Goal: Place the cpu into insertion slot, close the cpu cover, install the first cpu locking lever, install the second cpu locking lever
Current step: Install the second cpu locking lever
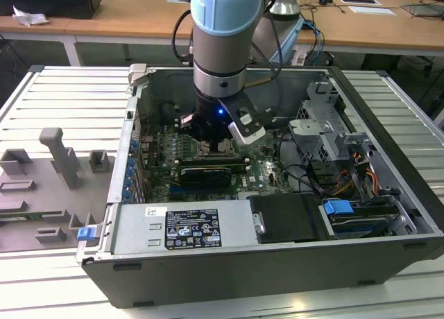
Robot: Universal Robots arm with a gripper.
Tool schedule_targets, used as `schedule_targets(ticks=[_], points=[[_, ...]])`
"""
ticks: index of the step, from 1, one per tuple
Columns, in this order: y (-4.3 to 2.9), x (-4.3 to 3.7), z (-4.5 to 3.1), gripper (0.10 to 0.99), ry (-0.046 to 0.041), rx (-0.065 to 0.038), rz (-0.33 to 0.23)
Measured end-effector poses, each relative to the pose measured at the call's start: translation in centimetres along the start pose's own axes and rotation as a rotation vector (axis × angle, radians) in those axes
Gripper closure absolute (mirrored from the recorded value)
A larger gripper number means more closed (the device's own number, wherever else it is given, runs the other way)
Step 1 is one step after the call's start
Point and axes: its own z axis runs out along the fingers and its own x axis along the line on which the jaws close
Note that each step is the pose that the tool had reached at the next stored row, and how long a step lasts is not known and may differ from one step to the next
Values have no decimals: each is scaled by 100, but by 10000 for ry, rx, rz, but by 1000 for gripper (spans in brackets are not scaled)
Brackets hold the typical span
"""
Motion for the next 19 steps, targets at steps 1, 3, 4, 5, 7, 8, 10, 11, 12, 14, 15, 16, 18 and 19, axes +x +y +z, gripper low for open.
schedule_targets(ticks=[1, 3, 4, 5, 7, 8, 10, 11, 12, 14, 15, 16, 18, 19], points=[[-2, 28, 14, 980, 2, -5, -12], [-17, 85, 77, 980, 10, -26, -54], [-20, 89, 95, 980, 12, -27, -62], [-24, 92, 111, 980, 14, -28, -70], [-33, 103, 162, 980, 19, -30, -96], [-36, 106, 178, 980, 20, -35, -101], [-49, 120, 213, 980, 13, -142, -100], [-61, 144, 221, 980, 4, -267, -94], [-70, 163, 224, 980, 1, -341, -95], [-92, 221, 230, 980, -13, -559, -94], [-104, 240, 234, 980, -18, -647, -95], [-112, 254, 237, 980, -21, -703, -95], [-141, 268, 262, 980, -29, -839, -92], [-148, 271, 280, 980, -33, -871, -90]])
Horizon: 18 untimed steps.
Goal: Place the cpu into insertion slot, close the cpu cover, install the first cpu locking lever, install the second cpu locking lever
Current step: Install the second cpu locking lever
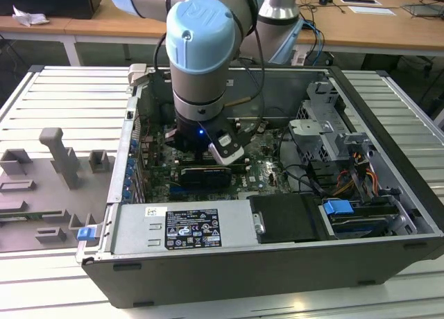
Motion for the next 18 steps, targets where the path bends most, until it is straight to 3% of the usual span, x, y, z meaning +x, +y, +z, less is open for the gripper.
schedule_targets(ticks=[1, 2, 5, 11, 13, 18], points=[[-13, 13, 14, 980, -5, -135, -11], [-24, 15, 30, 980, -8, -201, -20], [-42, 17, 86, 980, 8, -293, -102], [-54, 25, 124, 980, 27, -391, -175], [-50, 28, 110, 980, 22, -415, -176], [-11, 42, -22, 980, 24, -444, -174]])
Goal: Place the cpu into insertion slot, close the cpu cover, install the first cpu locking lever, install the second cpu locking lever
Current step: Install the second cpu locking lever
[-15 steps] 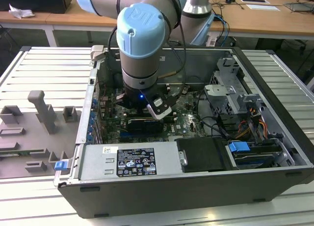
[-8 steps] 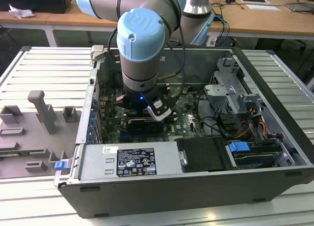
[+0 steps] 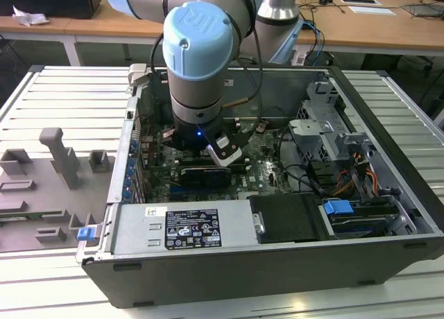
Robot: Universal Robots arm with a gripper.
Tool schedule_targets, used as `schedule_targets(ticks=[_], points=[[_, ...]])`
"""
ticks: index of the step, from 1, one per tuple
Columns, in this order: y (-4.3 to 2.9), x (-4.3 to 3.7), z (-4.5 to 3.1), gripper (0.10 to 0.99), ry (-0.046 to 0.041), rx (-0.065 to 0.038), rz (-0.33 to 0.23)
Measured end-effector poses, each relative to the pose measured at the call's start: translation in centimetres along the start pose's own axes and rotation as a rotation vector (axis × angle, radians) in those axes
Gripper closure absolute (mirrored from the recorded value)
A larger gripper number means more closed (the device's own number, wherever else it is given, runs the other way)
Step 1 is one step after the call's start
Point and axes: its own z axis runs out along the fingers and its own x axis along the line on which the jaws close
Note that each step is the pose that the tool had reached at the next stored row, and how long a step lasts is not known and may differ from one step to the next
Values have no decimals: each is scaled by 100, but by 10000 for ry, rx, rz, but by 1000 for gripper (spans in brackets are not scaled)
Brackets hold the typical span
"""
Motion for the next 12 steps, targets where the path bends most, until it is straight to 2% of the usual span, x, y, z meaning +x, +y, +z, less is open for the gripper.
schedule_targets(ticks=[12], points=[[29, 5, -82, 980, -3, -9, -3]])
